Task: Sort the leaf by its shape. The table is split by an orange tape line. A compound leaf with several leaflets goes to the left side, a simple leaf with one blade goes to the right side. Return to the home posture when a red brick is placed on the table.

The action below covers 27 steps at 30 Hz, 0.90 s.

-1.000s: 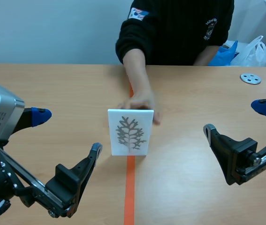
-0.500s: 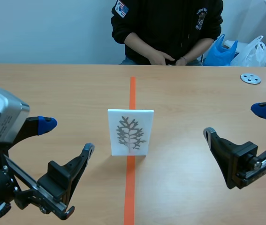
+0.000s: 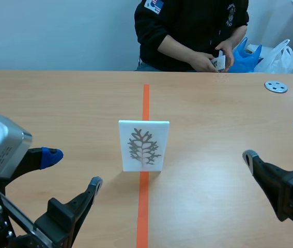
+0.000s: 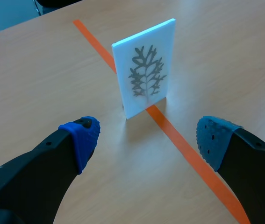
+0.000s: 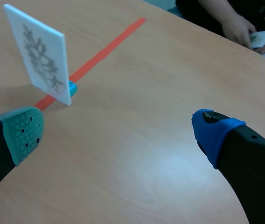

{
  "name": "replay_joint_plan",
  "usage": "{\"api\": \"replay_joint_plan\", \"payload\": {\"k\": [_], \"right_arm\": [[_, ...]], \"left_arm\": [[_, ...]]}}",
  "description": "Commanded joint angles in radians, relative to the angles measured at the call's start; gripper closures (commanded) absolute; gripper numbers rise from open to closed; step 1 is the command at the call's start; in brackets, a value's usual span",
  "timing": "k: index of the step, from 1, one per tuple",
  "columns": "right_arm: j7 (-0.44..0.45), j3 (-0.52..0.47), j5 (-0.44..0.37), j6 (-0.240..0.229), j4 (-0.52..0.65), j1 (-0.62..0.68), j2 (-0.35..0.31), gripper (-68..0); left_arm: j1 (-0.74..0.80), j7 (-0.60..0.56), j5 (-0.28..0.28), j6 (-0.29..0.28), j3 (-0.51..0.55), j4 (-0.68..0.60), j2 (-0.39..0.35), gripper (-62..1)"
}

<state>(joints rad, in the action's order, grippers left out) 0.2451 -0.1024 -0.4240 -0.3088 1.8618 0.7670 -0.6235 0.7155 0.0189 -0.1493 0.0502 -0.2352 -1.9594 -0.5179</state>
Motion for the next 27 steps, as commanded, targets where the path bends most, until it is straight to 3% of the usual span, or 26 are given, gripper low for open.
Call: {"api": "replay_joint_plan", "payload": {"k": [1,5,8,11,19,27], "right_arm": [[0.016,0.002,0.021,-0.010,0.009,-0.037,-0.016,-67.9],[0.027,0.018,0.039,-0.061,-0.061,-0.099,-0.023,-67.9],[0.053,0.052,0.041,-0.125,-0.125,-0.157,-0.022,-67.9],[0.084,0.113,0.095,-0.157,-0.186,-0.220,-0.021,-67.9],[0.143,0.293,0.234,-0.160,-0.312,-0.393,0.020,-67.9],[0.182,0.385,0.290,-0.160,-0.463,-0.538,0.121,-67.9]], "left_arm": [[-0.001,-0.008,0.002,0.017,0.018,-0.024,0.007,-45.2],[0.000,0.038,0.001,0.018,0.068,-0.024,0.007,-45.5],[0.010,0.055,0.000,0.018,0.108,-0.024,0.007,-46.9],[0.022,0.057,-0.003,0.015,0.141,-0.024,0.007,-46.9],[0.021,0.061,-0.003,0.015,0.158,-0.024,0.008,-46.9],[0.021,0.061,-0.003,0.015,0.158,-0.024,0.008,-46.9]]}}
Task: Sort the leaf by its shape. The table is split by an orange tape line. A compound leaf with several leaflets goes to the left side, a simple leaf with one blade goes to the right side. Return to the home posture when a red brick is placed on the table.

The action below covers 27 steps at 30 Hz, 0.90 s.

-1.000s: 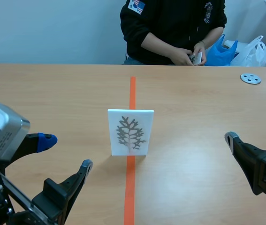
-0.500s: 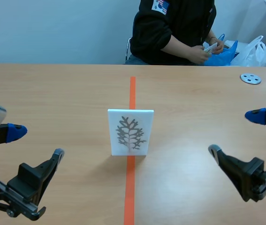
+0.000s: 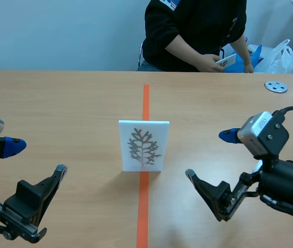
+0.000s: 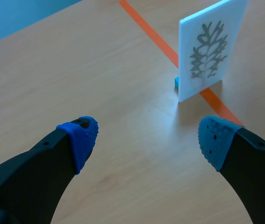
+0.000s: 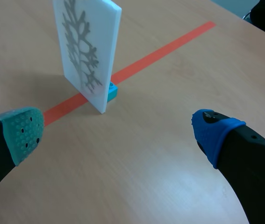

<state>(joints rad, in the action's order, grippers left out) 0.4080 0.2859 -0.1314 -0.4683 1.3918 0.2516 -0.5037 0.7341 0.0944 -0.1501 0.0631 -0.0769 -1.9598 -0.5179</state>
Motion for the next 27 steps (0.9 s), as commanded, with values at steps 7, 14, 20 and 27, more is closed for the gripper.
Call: {"api": "replay_joint_plan", "payload": {"k": [7,14,20,27], "right_arm": [[0.047,0.085,0.038,0.000,-0.124,-0.145,0.109,-67.9],[0.051,0.167,0.058,0.050,-0.233,-0.234,0.206,-67.9],[0.051,0.208,0.085,0.096,-0.315,-0.282,0.283,-67.9],[0.052,0.226,0.109,0.174,-0.386,-0.327,0.333,-67.9]], "left_arm": [[0.002,-0.019,-0.002,0.002,0.000,-0.024,0.008,-46.9],[0.002,-0.019,-0.002,0.002,0.000,-0.024,0.008,-46.9],[0.002,-0.019,-0.002,0.002,0.000,-0.024,0.008,-46.9],[0.002,-0.019,-0.002,0.002,0.000,-0.024,0.008,-46.9]]}}
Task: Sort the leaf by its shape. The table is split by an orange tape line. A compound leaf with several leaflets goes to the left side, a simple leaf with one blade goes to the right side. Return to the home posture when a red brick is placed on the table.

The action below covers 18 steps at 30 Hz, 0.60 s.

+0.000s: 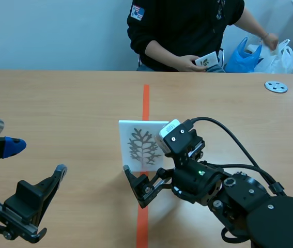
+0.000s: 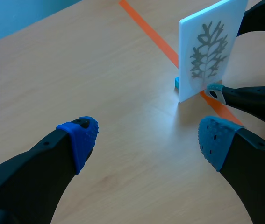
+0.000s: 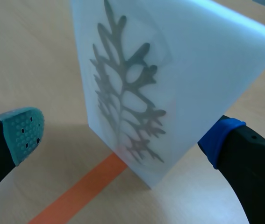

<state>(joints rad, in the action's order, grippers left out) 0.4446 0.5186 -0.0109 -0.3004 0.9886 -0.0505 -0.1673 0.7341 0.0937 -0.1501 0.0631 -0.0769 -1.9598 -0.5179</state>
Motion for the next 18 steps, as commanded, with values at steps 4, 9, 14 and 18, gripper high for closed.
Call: {"api": "replay_joint_plan", "payload": {"k": [4,9,14,18], "right_arm": [[0.014,-0.007,-0.010,0.009,0.002,-0.035,0.011,-67.9],[0.010,-0.006,0.002,0.009,-0.002,-0.032,0.021,-66.1],[-0.002,-0.007,0.002,0.020,-0.002,-0.029,0.020,-50.5],[-0.005,-0.006,0.001,0.020,-0.002,-0.027,0.021,-34.6]], "left_arm": [[0.002,-0.018,-0.002,0.002,0.000,-0.024,0.008,-46.9],[0.002,-0.018,-0.002,0.002,0.000,-0.024,0.008,-46.9],[0.002,-0.018,-0.002,0.002,0.000,-0.024,0.008,-46.9],[0.002,-0.018,-0.002,0.002,0.000,-0.024,0.008,-46.9]]}}
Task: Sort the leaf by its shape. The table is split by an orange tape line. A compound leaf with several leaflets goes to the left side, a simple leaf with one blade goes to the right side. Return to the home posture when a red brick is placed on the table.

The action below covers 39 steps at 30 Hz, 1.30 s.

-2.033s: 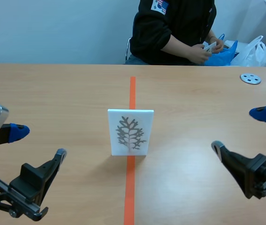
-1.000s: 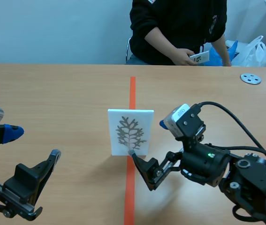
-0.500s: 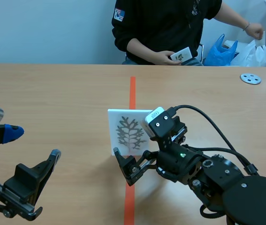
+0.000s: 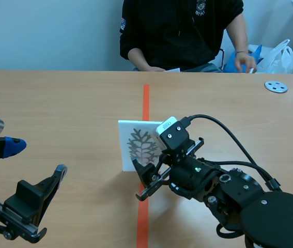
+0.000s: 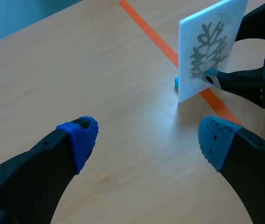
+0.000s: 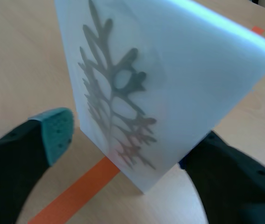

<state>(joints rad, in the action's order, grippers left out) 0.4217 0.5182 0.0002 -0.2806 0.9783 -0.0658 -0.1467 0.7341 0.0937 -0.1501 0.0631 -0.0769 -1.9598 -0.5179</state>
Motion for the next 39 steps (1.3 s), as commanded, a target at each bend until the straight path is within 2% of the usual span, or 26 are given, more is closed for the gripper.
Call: {"api": "replay_joint_plan", "payload": {"k": [1,7,13,17,24,31,36,39], "right_arm": [[0.018,-0.006,-0.010,0.000,0.008,-0.011,0.000,-31.8],[0.019,-0.006,-0.010,0.000,0.008,-0.009,0.000,-16.4],[0.038,-0.006,-0.010,0.000,0.008,0.011,-0.001,-7.1],[0.106,-0.006,-0.011,0.000,0.008,0.021,-0.011,-4.8],[0.216,-0.016,-0.016,0.005,0.031,0.041,-0.061,-4.6],[0.231,-0.167,-0.182,0.005,0.150,0.144,-0.111,-4.6],[0.194,-0.331,-0.272,0.035,0.207,0.204,-0.113,-4.6],[0.141,-0.426,-0.322,0.048,0.218,0.221,-0.113,-4.6]], "left_arm": [[0.002,-0.018,-0.002,0.002,0.000,-0.024,0.008,-46.9],[0.002,-0.018,-0.002,0.002,0.000,-0.024,0.008,-46.9],[0.002,-0.022,-0.002,0.002,0.000,-0.024,0.007,-46.9],[0.002,-0.022,-0.002,0.002,0.000,-0.024,0.008,-46.9],[0.002,-0.023,-0.002,0.002,0.000,-0.024,0.008,-46.9],[0.002,-0.024,-0.002,0.002,0.000,-0.024,0.008,-46.9],[0.002,-0.025,-0.002,0.002,0.000,-0.024,0.007,-46.9],[0.002,-0.025,-0.001,0.002,0.000,-0.024,0.007,-46.9]]}}
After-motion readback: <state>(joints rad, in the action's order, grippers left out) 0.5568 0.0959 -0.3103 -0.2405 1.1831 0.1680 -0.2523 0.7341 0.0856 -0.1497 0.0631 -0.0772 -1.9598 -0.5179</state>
